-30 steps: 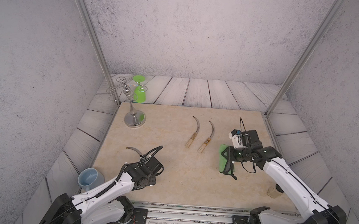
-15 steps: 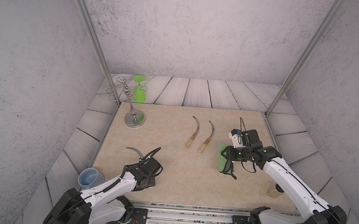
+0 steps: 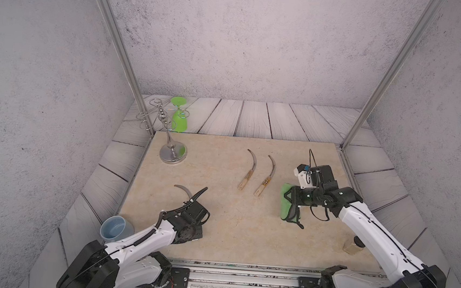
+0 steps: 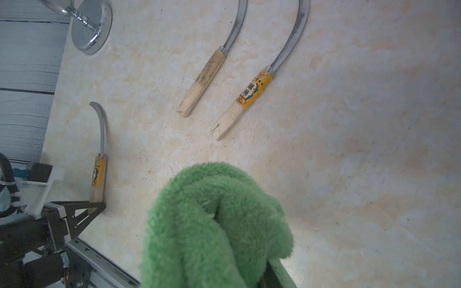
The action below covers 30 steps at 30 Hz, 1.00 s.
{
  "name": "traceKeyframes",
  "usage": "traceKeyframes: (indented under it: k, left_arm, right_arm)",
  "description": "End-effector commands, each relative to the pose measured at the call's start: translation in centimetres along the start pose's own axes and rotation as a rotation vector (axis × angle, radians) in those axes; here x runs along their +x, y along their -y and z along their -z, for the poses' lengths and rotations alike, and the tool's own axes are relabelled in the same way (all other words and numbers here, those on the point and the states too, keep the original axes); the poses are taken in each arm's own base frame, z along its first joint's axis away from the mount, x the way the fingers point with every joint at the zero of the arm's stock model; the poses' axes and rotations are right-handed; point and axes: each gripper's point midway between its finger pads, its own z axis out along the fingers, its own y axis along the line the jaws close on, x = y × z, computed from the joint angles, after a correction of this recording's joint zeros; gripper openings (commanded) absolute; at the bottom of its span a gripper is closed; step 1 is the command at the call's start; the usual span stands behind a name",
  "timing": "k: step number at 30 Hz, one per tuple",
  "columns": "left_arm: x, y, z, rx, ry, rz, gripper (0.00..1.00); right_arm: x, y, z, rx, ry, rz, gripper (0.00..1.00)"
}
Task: Wipe small sickles with rags
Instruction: Pick up the small sickle from the center of the board, then place the small sickle at the center of the board.
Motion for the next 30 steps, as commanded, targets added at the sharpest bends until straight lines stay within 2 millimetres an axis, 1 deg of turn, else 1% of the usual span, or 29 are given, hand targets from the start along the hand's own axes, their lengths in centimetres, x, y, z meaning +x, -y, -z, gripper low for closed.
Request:
traceKeyframes:
  k: [1, 2, 5, 7, 8, 10, 13, 15, 19, 22, 25, 30]
  left_arm:
    - [-0.3, 2.6, 0.8, 0.079, -0.021, -0.080, 0.00]
    - [-0.4, 3.0, 1.0, 0.081, -0.023, -0.102, 0.00]
    - [-0.3, 5.3, 1.6, 0.108, -0.030, -0.211, 0.00]
    - [0.2, 7.5, 1.9, 0.134, -0.039, -0.318, 0.00]
    - [0.4, 8.4, 2.0, 0.138, -0.048, -0.357, 0.00]
    - [1.3, 10.7, 2.3, 0.168, -0.064, -0.472, 0.00]
    - [2.8, 13.2, 2.4, 0.194, -0.090, -0.584, 0.00]
    - [3.7, 14.0, 2.4, 0.183, -0.103, -0.632, 0.00]
    - [5.4, 15.7, 2.9, 0.193, -0.108, -0.714, 0.00]
    - [6.3, 16.5, 3.5, 0.177, -0.102, -0.769, 0.00]
    - [7.0, 17.7, 3.7, 0.197, -0.110, -0.801, 0.00]
    - [8.2, 19.7, 3.2, 0.232, -0.129, -0.878, 0.00]
  right_arm:
    - [-0.8, 0.0, 0.6, 0.020, 0.017, 0.002, 0.32]
    - [-0.8, 0.2, 0.7, 0.027, 0.017, 0.001, 0.32]
    - [-0.8, 0.3, 0.9, 0.038, 0.022, -0.002, 0.32]
    - [-1.0, 0.5, 1.0, 0.048, 0.027, -0.004, 0.32]
    - [-1.0, 0.5, 1.0, 0.053, 0.027, -0.004, 0.32]
    - [-1.1, 0.6, 1.1, 0.062, 0.028, -0.006, 0.31]
    - [-1.3, 0.8, 1.2, 0.075, 0.028, -0.008, 0.31]
    - [-1.4, 0.9, 1.5, 0.088, 0.030, -0.008, 0.31]
    - [-1.6, 1.2, 1.8, 0.104, 0.035, -0.012, 0.31]
    - [-1.6, 1.2, 2.0, 0.104, 0.040, -0.018, 0.31]
    - [-1.5, 1.2, 2.1, 0.106, 0.043, -0.021, 0.31]
    - [-1.3, 1.6, 2.3, 0.125, 0.036, -0.020, 0.31]
